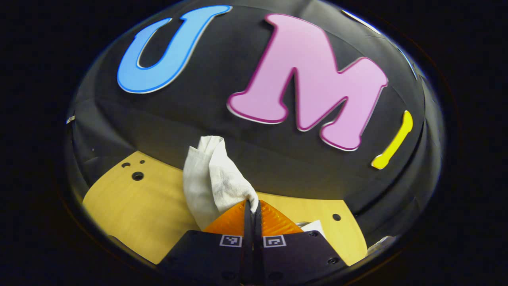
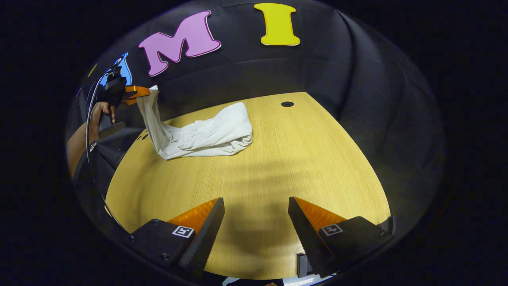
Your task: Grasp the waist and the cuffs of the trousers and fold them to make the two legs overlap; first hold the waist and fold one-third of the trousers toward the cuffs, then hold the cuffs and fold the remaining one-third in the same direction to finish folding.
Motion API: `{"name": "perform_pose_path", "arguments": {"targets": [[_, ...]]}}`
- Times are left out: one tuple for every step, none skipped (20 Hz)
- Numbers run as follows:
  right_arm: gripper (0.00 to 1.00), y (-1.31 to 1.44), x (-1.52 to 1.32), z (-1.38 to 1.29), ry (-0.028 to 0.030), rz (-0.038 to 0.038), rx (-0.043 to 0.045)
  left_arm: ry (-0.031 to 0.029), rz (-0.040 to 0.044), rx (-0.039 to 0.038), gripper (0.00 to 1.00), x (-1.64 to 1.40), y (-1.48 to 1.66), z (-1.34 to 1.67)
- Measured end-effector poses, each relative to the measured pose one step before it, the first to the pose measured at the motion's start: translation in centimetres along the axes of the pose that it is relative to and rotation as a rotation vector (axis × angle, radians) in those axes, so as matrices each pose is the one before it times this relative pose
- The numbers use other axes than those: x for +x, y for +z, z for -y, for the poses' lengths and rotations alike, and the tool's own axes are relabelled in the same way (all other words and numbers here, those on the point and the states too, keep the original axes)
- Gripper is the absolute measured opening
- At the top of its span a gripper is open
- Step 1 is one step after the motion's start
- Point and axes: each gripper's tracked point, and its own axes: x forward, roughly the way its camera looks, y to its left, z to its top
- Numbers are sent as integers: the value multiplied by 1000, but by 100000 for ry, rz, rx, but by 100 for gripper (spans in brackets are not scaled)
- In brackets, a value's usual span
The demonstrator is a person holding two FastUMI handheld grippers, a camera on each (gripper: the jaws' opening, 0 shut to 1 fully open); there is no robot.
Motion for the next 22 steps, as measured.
{"name": "perform_pose_path", "arguments": {"targets": [[99,127,64,470,280,-12,1,-2253,-147,1241,5,-8,-246,2184],[99,129,120,532,275,-7,322,-2021,-241,1880,5,223,-322,1997],[99,90,35,474,136,227,625,-1334,-647,2264,5,308,-443,1782],[99,69,82,379,126,63,845,-1624,-1183,1703,5,642,-698,1793],[99,-144,99,427,127,-483,810,-2413,-1179,495,5,477,-534,1919],[99,-192,103,388,-130,-772,628,-2472,-862,-59,5,583,-564,1932],[99,-118,149,381,23,-619,893,-3446,-2179,-230,5,811,-1256,2734],[99,-237,11,286,289,-582,1016,-2489,-2616,178,5,842,-1570,2118],[99,-113,81,191,-3,-116,216,-1291,-1687,484,5,402,-901,1183],[99,-18,-90,134,112,79,20,-1291,-1639,600,5,583,-941,1090],[99,-114,-47,162,52,-67,-65,-1158,-1321,649,5,404,-884,960],[99,-168,-54,53,3,-127,49,-875,-1727,161,5,330,-1022,746],[99,-68,6,59,-31,-209,176,-300,-1864,-505,5,410,-1133,640],[99,-276,-47,46,-85,-359,228,359,-2130,-971,5,373,-1041,356],[99,-257,-35,-20,22,-278,154,156,-2260,-1366,5,257,-1153,306],[99,-250,-131,-28,68,-159,7,-476,-2233,-1737,7,282,-1037,41],[99,-331,-101,-94,-20,-286,-189,-689,-1982,-1591,9,-123,-1133,294],[99,-359,-110,-21,-139,-245,-241,-635,-1919,-1849,13,-715,-1140,33],[99,-178,-228,-90,-195,-67,-175,-1534,-1172,-1417,37,-265,-757,-74],[99,-22,-68,-81,-146,172,75,-3170,-1083,-1488,44,-133,-412,392],[99,65,94,-146,-63,-63,103,-2413,-590,-1644,51,-697,-457,142],[99,-85,-208,-285,7,-144,90,-197,989,-487,48,-983,-38,-365]]}}
